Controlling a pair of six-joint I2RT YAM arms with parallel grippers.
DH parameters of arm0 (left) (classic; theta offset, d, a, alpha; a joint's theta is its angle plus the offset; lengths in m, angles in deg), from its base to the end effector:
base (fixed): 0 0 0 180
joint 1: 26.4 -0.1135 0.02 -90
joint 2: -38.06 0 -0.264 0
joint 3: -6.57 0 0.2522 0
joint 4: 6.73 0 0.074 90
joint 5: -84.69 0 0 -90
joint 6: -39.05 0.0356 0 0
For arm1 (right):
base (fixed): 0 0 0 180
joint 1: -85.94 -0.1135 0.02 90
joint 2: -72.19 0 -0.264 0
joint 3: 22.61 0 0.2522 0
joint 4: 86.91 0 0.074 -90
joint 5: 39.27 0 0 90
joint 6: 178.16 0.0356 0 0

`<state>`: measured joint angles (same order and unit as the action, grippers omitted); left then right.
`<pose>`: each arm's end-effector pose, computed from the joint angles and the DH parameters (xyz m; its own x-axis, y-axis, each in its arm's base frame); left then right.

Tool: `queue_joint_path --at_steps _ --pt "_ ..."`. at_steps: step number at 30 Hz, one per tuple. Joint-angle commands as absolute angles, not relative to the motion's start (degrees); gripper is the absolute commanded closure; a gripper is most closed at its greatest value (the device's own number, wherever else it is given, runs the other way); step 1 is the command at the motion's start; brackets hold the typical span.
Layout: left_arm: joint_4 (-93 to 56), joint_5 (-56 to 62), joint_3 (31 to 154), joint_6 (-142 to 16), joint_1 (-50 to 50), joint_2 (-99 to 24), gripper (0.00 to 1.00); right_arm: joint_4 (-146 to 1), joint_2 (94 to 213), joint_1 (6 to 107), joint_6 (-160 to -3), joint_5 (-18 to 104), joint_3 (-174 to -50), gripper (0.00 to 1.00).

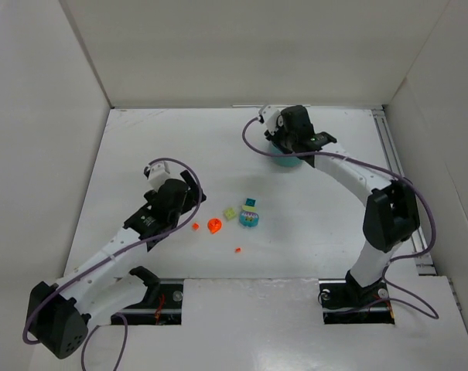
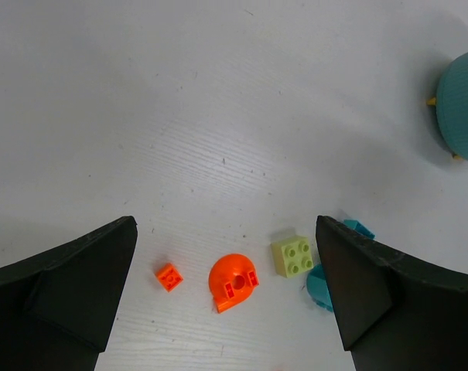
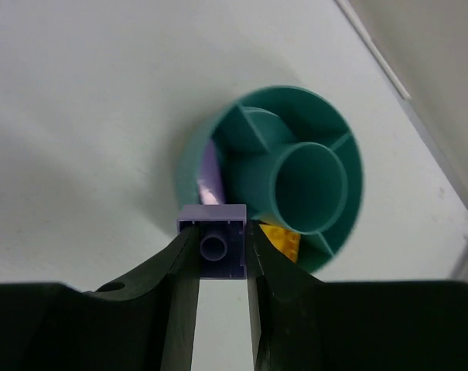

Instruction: Sort the legos into containers by color

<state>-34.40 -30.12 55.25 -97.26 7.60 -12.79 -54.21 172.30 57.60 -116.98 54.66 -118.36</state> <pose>0.1721 -0.0981 0.2558 -0.4338 -0.4991 -0.7501 -0.1561 0.8616 -0.4830 0.3578 0.1902 0.2882 -0.2596 -0.6864 -0.6793 -0.6284 0.6542 -0.4209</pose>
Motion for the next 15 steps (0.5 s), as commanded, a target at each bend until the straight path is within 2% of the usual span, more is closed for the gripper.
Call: queue_joint_path --at_steps 1,6,15 --pt "-31.48 -31.50 59.00 -95.52 6.83 -14.40 0.00 -52.15 173.17 57.64 -118.22 62.75 -124.33 0.88" --pt "-30.42 -30.27 60.15 -94.38 6.30 -17.13 0.00 -50.22 177.21 57.64 -119.27 68.30 -130.22 0.88" --pt "-28.14 -24.12 59.62 -92.09 2.08 -18.72 0.00 -49.68 180.91 58.16 -118.66 68.84 -132.08 0.86"
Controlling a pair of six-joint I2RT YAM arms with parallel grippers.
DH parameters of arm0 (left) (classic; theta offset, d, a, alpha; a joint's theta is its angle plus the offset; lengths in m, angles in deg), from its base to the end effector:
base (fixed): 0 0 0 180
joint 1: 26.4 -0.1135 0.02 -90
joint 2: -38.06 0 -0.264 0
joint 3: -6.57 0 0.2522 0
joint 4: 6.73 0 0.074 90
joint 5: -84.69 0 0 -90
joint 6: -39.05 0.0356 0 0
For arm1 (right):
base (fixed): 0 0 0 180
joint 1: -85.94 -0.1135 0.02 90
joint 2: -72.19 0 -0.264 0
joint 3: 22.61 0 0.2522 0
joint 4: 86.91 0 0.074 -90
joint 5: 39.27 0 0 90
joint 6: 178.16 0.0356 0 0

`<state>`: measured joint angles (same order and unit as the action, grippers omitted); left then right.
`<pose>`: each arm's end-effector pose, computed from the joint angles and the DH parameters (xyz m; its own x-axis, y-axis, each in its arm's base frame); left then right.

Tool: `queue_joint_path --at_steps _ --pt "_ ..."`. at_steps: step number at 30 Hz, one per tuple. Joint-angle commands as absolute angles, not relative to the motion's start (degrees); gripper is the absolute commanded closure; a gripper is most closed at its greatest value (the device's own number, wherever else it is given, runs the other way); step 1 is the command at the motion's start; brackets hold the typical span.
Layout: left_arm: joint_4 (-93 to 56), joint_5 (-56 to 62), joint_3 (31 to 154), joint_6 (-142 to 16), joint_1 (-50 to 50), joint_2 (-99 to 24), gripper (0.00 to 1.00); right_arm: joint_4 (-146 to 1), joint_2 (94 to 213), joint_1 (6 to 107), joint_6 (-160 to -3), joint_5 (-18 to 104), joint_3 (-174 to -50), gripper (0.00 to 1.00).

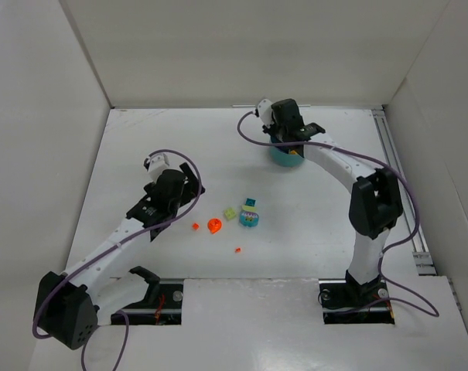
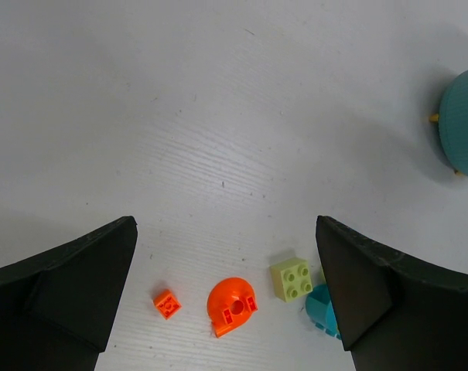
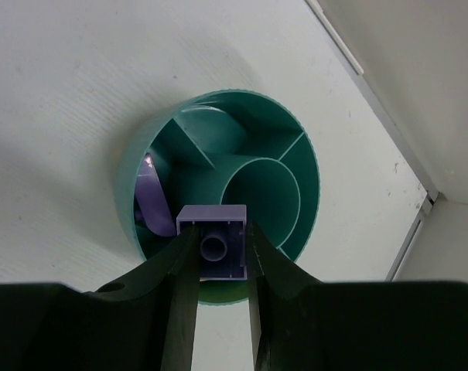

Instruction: Sort the legos into containers by color

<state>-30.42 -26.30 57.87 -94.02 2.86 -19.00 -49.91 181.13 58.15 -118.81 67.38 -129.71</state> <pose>0.1988 -0.0968 0.2570 -0.4391 -0.4848 -0.7564 -0.1583 0.8705 -0.4660 0.3957 0.1970 0.2873 -0.3502 -0.7367 -0.5785 -0.4973 0.6696 -0.5517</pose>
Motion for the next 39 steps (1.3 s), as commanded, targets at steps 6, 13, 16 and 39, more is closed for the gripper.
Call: queue_joint_path --at_steps 6,13,16,39 --pt "-27.61 -24.11 58.48 -92.09 1.46 -18.19 0.00 -50.21 182.57 57.64 -118.04 68.84 -131.55 0.81" --pt "-27.61 -24.11 57.43 -92.09 1.46 -15.73 0.00 -50.83 183.81 57.02 -118.04 69.89 -131.55 0.67" --pt "-27.61 -24.11 57.43 -91.56 1.46 -15.20 0.00 -51.35 183.81 56.50 -118.04 69.89 -131.55 0.57" --pt "-24.01 -10.33 57.95 -84.18 1.46 -16.95 0.00 -55.39 163.00 55.97 -117.16 57.09 -115.05 0.00"
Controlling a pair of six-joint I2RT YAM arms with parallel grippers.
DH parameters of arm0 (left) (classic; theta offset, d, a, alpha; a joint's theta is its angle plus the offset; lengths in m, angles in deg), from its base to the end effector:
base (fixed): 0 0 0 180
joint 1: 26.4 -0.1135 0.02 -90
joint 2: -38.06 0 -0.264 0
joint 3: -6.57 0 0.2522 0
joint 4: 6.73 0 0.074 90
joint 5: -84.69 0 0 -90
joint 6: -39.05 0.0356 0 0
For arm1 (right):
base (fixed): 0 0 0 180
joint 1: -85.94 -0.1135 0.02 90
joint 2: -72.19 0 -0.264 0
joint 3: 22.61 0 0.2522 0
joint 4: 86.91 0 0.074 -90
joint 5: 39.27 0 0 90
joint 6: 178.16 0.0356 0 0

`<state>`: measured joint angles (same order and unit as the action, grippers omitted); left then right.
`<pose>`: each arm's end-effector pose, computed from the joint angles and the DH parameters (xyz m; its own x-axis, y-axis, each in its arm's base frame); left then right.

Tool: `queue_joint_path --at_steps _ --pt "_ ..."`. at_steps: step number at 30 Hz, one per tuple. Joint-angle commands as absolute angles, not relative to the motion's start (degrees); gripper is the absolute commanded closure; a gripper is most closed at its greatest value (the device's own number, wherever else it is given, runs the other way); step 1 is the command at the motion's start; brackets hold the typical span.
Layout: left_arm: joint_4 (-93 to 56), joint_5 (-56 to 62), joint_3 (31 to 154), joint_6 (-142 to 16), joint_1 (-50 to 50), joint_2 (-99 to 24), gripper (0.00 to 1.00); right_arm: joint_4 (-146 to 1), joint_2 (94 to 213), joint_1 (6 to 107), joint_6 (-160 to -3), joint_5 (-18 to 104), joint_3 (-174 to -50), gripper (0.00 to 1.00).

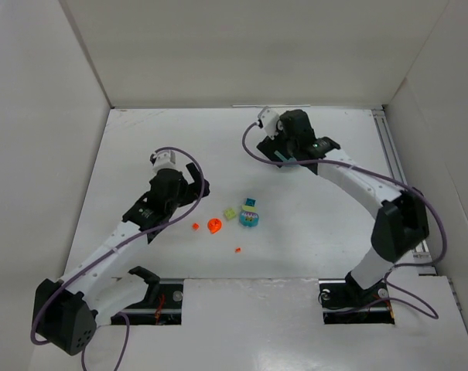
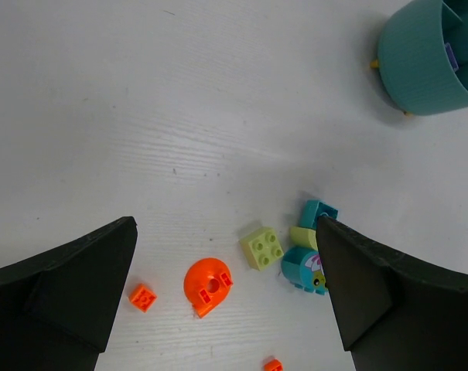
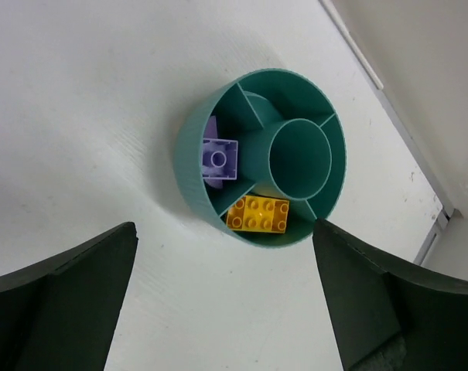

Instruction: Sort the legos into containers by color

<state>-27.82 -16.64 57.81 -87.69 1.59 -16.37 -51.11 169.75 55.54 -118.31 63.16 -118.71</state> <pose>0.1954 -0.0959 0.2694 -0.4716 -0.4135 -0.7788 0.0248 0.8766 -0.4805 0.3432 0.1925 0.3029 -0.2776 -0.7315 -0.6228 -0.5618 0.6494 -0.5124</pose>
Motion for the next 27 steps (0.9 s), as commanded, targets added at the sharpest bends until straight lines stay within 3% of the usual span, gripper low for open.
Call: queue_joint_path --at_steps 1,8,11,16,27 --pt "-23.14 -9.53 57.43 -83.48 2.16 -17.65 0.00 -55.40 161.41 56.49 -116.55 56.19 -111.29 0.00" --pt "-24.61 -7.06 57.95 -81.54 7.61 -23.45 0.00 -54.17 149.54 58.24 -115.85 56.27 -98.00 0.00" --pt "-24.62 -6.54 56.82 -81.54 9.80 -26.17 0.05 -54.17 146.29 59.30 -115.85 54.08 -95.09 0.00" --pt "-25.76 -6.54 55.59 -84.96 13.23 -29.97 0.12 -54.69 145.14 60.36 -115.85 51.96 -92.10 0.00" --pt "-25.94 -10.75 52.68 -87.34 13.77 -34.26 0.16 -56.36 145.66 61.41 -116.99 47.92 -91.56 0.00"
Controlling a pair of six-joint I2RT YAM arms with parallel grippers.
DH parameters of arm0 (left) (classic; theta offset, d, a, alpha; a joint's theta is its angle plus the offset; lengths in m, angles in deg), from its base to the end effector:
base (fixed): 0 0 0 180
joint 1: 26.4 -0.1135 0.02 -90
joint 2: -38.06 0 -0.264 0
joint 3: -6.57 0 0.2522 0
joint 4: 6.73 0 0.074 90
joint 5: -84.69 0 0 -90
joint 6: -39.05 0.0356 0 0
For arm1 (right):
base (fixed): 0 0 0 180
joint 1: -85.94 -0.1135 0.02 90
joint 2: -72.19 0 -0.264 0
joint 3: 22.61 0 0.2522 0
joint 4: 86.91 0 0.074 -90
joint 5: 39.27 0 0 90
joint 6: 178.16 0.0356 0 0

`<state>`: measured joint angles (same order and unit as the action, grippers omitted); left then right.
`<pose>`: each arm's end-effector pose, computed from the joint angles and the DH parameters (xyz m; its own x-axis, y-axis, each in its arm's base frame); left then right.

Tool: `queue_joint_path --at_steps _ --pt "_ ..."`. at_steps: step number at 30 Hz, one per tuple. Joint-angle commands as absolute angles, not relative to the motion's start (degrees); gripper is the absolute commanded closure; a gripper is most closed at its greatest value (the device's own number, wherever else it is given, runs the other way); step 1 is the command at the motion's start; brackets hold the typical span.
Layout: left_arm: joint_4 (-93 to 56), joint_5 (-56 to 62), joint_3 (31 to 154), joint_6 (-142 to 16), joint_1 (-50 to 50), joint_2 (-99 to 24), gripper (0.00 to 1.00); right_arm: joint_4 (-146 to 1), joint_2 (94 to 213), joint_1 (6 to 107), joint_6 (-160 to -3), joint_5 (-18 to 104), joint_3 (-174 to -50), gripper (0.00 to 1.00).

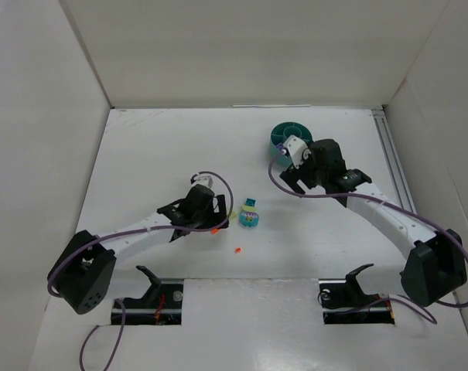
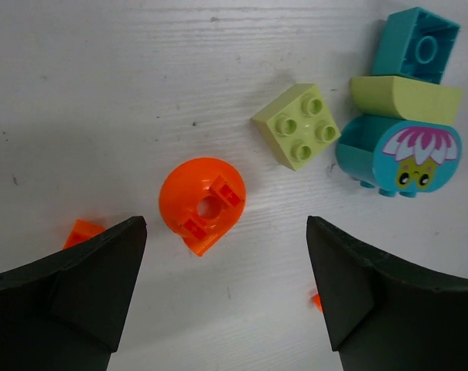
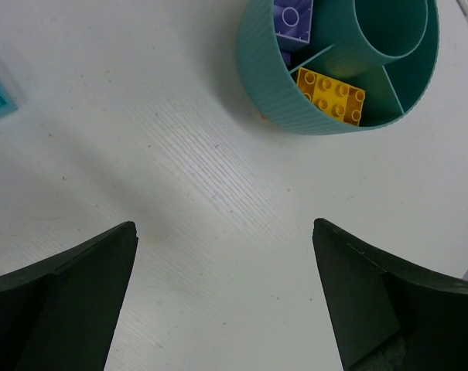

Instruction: Sort the legos into containers by color

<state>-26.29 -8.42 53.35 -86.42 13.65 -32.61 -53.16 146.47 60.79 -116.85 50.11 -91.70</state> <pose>0.1871 -0.1547 0.1851 -0.7841 -0.0978 -0.6129 0.1932 0.8999 -0.3909 0.2577 0.1214 0.2759 -0.2914 -0.6671 -0.6856 -0.6526 0.6627 -0.3674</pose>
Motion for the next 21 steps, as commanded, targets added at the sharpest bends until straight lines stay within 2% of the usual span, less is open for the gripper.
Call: queue_joint_path --at_steps 1,10,12,17,21 --pt "-26.55 -11.28 53.38 -88.12 13.77 -35.23 0.19 -56.36 145.66 61.41 -116.99 47.40 -91.56 0.00" --pt "-31.56 -20.33 57.07 -91.03 21.14 -41.38 0.37 -56.36 145.66 62.46 -116.99 46.34 -90.51 0.00" --pt "-33.84 -22.09 58.03 -91.64 21.93 -43.57 0.44 -56.36 145.66 62.47 -116.99 46.34 -90.51 0.00" --pt "-36.57 -24.64 60.50 -94.46 23.87 -46.92 0.51 -56.36 145.66 62.47 -116.99 46.34 -90.51 0.00" --pt "-37.10 -25.17 61.73 -94.46 25.10 -49.03 0.53 -56.89 145.66 62.47 -116.99 46.34 -90.51 0.00"
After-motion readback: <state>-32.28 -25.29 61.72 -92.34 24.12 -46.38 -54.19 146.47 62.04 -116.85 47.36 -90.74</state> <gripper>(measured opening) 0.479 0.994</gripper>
